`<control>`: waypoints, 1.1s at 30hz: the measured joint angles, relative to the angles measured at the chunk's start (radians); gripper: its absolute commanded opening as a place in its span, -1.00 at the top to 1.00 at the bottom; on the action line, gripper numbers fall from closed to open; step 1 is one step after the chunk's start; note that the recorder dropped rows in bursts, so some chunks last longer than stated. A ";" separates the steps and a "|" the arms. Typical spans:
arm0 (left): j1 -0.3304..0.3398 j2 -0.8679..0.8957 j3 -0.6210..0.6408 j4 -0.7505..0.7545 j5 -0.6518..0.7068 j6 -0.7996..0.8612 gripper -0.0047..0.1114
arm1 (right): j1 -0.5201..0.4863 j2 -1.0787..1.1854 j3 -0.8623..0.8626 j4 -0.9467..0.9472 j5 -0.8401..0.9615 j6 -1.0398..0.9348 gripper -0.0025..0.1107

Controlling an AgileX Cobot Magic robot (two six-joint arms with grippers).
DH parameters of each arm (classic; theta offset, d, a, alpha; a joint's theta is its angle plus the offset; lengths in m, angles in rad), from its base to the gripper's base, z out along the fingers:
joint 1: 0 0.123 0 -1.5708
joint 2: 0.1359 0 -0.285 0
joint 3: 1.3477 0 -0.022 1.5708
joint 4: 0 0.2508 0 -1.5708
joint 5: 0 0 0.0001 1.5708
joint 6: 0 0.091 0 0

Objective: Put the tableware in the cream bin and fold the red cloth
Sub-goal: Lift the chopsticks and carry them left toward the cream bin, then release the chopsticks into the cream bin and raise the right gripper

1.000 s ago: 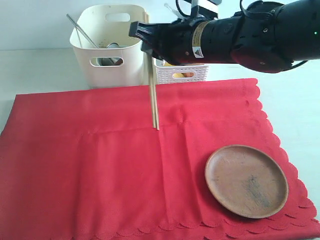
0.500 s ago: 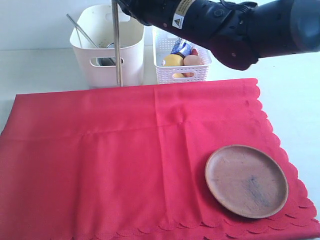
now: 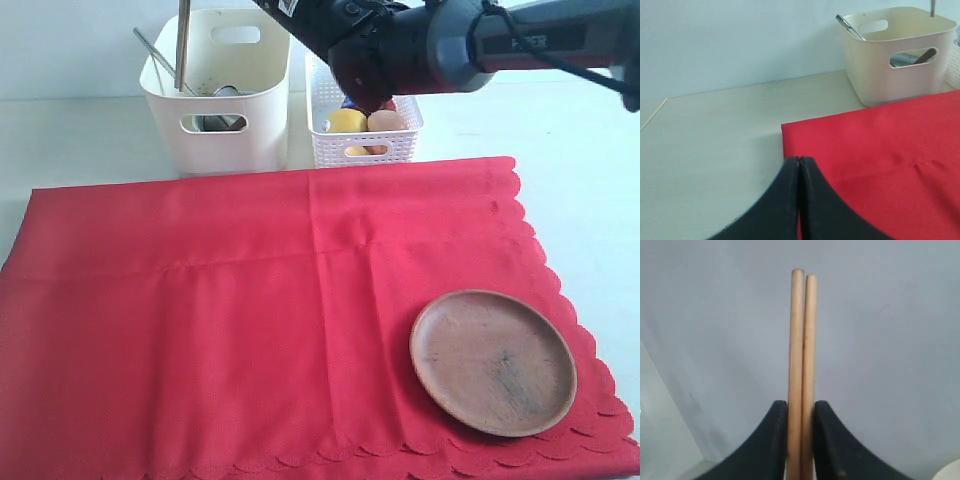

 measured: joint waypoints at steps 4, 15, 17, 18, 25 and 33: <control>0.000 0.000 0.000 0.000 0.000 0.000 0.92 | 0.027 0.068 -0.083 0.202 0.011 -0.186 0.92; 0.000 0.000 0.000 0.000 0.000 0.000 0.92 | 0.091 0.148 -0.262 0.550 0.141 -0.603 -0.43; 0.000 0.000 0.000 0.000 0.000 0.000 0.92 | 0.091 0.150 -0.268 0.552 0.154 -0.643 -0.59; 0.000 0.000 0.000 0.000 0.000 0.000 0.92 | 0.091 0.152 -0.268 0.554 0.160 -0.656 -0.59; 0.000 0.000 0.000 0.000 0.000 0.000 0.92 | 0.106 0.055 -0.267 0.559 0.635 -0.737 0.20; 0.000 0.000 0.000 0.000 0.000 0.000 0.92 | 0.124 -0.321 0.149 0.513 0.767 -0.830 0.96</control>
